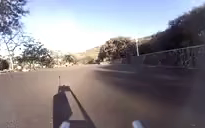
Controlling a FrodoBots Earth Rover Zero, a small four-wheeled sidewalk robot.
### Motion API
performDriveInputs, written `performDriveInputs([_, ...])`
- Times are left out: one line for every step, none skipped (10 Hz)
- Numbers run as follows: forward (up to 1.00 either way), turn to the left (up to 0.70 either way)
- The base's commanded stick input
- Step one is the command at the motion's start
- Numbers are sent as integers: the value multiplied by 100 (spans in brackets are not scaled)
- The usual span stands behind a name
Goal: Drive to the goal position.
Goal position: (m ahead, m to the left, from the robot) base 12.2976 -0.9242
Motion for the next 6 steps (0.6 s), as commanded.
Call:
performDriveInputs([50,0])
performDriveInputs([50,0])
performDriveInputs([50,0])
performDriveInputs([50,0])
performDriveInputs([50,0])
performDriveInputs([50,0])
